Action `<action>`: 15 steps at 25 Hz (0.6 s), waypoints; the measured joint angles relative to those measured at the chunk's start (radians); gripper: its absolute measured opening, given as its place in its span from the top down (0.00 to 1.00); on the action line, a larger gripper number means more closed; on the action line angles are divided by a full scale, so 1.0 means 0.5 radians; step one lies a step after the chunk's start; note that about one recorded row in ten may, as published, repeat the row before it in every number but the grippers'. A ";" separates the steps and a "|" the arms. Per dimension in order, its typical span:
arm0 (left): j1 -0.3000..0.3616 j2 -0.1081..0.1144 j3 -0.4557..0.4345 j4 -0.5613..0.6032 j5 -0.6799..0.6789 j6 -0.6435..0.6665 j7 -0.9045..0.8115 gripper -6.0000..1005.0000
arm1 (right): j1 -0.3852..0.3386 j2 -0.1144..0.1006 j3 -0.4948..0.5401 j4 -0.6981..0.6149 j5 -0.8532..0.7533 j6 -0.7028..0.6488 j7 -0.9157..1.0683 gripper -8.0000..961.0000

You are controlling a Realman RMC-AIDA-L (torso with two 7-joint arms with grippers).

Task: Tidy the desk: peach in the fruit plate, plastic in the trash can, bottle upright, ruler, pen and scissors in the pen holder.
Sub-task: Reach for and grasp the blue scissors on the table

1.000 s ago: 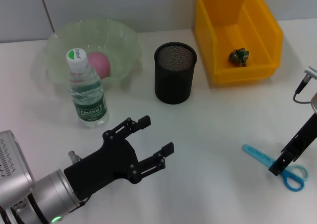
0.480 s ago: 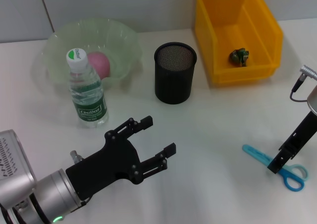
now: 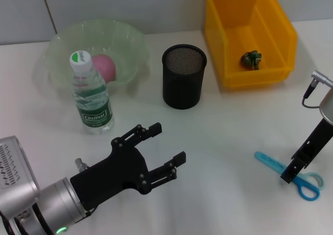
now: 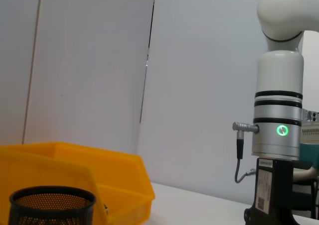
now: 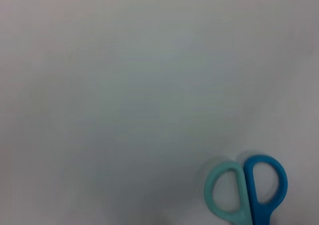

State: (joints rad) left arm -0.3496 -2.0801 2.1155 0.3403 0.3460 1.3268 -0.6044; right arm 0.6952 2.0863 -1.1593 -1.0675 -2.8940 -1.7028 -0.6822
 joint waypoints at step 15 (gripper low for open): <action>0.000 0.000 0.000 -0.002 0.017 0.000 0.000 0.21 | -0.005 0.006 -0.086 -0.023 0.010 0.006 0.057 0.19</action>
State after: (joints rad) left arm -0.3497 -2.0801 2.1153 0.3392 0.3547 1.3269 -0.6043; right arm 0.6927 2.0894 -1.2022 -1.0791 -2.8892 -1.7001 -0.6536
